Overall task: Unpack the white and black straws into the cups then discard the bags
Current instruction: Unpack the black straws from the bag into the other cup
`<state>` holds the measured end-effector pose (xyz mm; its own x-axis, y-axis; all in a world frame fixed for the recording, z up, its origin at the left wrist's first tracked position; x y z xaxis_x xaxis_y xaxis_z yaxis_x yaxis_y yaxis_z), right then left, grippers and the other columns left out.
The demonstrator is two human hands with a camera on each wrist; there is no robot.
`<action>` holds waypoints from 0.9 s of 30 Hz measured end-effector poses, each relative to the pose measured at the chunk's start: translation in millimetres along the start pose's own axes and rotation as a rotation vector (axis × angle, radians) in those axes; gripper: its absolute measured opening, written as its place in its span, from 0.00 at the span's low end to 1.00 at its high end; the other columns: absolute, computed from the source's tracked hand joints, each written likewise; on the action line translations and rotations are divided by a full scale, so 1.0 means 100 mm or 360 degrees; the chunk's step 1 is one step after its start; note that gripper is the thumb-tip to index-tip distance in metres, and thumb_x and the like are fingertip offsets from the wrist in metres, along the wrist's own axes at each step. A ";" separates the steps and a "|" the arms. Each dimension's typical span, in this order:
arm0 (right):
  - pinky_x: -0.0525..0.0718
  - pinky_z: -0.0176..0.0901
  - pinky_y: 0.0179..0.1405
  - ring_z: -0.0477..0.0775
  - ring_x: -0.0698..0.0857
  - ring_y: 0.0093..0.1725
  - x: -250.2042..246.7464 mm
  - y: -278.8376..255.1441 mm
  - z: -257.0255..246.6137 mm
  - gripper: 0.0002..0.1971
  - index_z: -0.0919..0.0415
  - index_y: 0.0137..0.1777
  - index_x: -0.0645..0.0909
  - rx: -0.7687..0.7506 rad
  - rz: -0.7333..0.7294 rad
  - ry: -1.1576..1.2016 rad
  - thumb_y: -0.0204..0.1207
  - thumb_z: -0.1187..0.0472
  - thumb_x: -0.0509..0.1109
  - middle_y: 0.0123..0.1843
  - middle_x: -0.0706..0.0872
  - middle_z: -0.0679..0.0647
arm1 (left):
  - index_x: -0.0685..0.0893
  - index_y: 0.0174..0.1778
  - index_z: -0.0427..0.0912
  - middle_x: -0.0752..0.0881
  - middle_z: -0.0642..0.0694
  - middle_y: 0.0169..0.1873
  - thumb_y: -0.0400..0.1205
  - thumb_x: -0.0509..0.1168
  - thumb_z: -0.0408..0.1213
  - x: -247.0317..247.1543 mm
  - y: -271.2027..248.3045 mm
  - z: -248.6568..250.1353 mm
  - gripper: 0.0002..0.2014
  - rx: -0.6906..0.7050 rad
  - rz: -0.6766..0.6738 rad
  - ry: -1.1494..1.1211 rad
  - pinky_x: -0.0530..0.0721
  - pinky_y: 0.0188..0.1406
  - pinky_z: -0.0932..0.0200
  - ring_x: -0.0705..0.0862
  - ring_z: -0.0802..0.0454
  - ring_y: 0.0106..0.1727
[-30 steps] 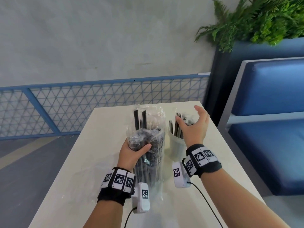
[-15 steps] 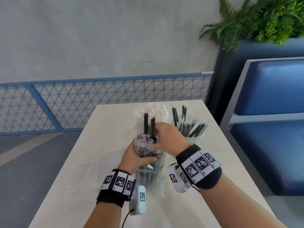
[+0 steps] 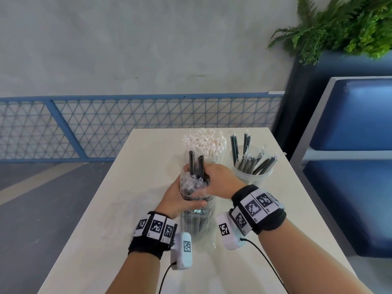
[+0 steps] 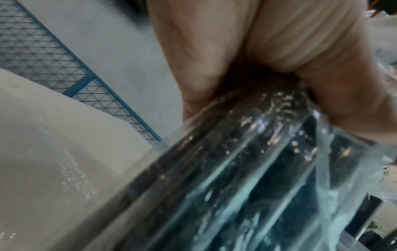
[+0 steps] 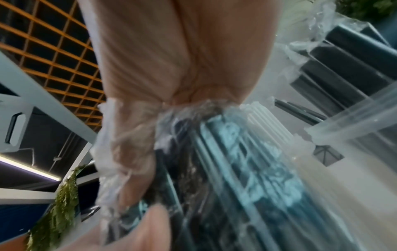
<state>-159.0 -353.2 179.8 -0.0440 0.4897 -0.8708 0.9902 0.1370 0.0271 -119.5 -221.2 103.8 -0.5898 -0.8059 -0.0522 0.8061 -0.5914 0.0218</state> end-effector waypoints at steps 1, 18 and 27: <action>0.72 0.35 0.48 0.54 0.83 0.56 0.01 0.00 0.00 0.31 0.55 0.70 0.74 -0.0014 0.0018 0.0036 0.67 0.51 0.77 0.58 0.85 0.53 | 0.70 0.70 0.50 0.87 0.52 0.54 0.62 0.76 0.16 -0.01 0.00 -0.01 0.43 0.0000 0.0007 -0.0013 0.85 0.50 0.63 0.87 0.60 0.54; 0.84 0.52 0.55 0.53 0.87 0.50 0.12 0.09 0.15 0.13 0.50 0.56 0.83 0.0081 0.0377 0.0438 0.72 0.52 0.74 0.51 0.90 0.50 | 0.84 0.50 0.45 0.90 0.51 0.42 0.71 0.73 0.26 -0.08 0.09 -0.16 0.14 -0.0136 0.0203 -0.0007 0.84 0.45 0.62 0.88 0.52 0.47; 0.80 0.38 0.50 0.52 0.86 0.49 0.05 0.09 0.16 0.14 0.50 0.58 0.81 0.0101 0.0417 0.0410 0.73 0.53 0.73 0.50 0.88 0.48 | 0.82 0.56 0.52 0.87 0.47 0.55 0.73 0.74 0.35 -0.24 0.04 0.48 0.18 0.0372 0.0467 0.0044 0.79 0.61 0.58 0.84 0.54 0.58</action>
<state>-147.8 -363.2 168.3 0.1884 0.7028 -0.6860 0.9781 -0.0716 0.1953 -104.8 -205.6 152.7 -0.3312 -0.9428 -0.0371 0.9059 -0.3287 0.2672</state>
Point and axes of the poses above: each hand's wrist, its own y-axis towards the middle knuckle, its own x-axis out of the palm, z = x × y, the point moved 2 cm from there along y, towards the middle knuckle
